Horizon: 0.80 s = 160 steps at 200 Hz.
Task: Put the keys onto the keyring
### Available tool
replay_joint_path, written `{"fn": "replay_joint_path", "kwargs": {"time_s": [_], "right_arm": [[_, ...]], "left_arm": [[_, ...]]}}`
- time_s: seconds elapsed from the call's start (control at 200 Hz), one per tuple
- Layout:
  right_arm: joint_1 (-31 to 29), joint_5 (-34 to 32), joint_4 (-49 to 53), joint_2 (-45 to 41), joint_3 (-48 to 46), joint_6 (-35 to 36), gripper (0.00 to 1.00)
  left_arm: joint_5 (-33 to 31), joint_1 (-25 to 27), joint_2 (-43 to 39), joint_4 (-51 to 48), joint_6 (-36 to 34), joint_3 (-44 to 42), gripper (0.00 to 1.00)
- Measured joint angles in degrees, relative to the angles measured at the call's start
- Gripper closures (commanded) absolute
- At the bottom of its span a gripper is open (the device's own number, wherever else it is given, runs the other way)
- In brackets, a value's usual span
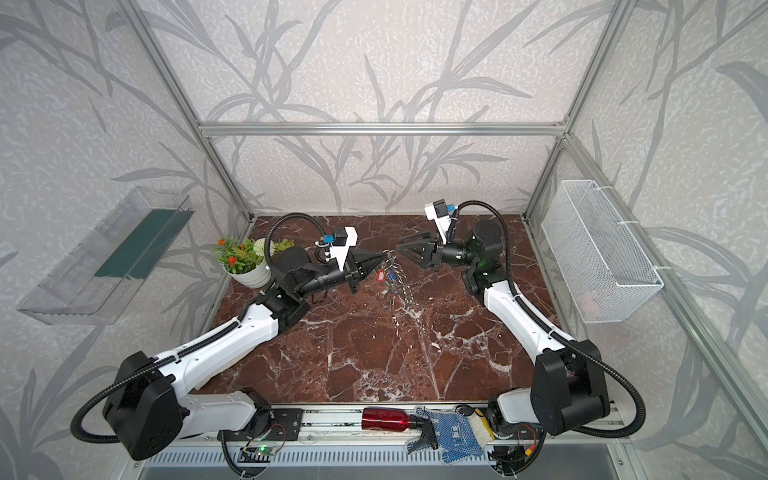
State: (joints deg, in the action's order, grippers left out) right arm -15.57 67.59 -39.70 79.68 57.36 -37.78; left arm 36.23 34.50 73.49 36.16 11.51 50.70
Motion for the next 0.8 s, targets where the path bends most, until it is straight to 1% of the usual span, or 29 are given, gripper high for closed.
{"fn": "replay_joint_path", "kwargs": {"time_s": [0.26, 0.37, 0.53, 0.715, 0.8], "right_arm": [[-0.02, 1.46, -6.4, 1.9, -0.02, -4.76, 0.63], [-0.07, 1.84, -8.46, 2.75, -0.02, -6.43, 0.68], [-0.07, 2.34, -11.56, 3.63, -0.02, -8.81, 0.8], [-0.07, 3.02, -14.32, 4.17, -0.02, -10.8, 0.81], [-0.07, 3.3, -14.95, 4.35, -0.02, -11.28, 0.85]], "left_arm": [[-0.66, 0.0, 0.68, 4.76, 2.51, -0.07, 1.0], [-0.79, 0.02, 1.03, 5.03, 2.71, -0.07, 1.0], [-0.87, 0.2, 1.4, 5.05, 2.78, -0.07, 1.0], [-1.49, 0.28, 1.77, 5.01, 2.71, -0.07, 1.0], [-1.73, 0.28, 1.9, 5.01, 2.71, -0.07, 1.0]]}}
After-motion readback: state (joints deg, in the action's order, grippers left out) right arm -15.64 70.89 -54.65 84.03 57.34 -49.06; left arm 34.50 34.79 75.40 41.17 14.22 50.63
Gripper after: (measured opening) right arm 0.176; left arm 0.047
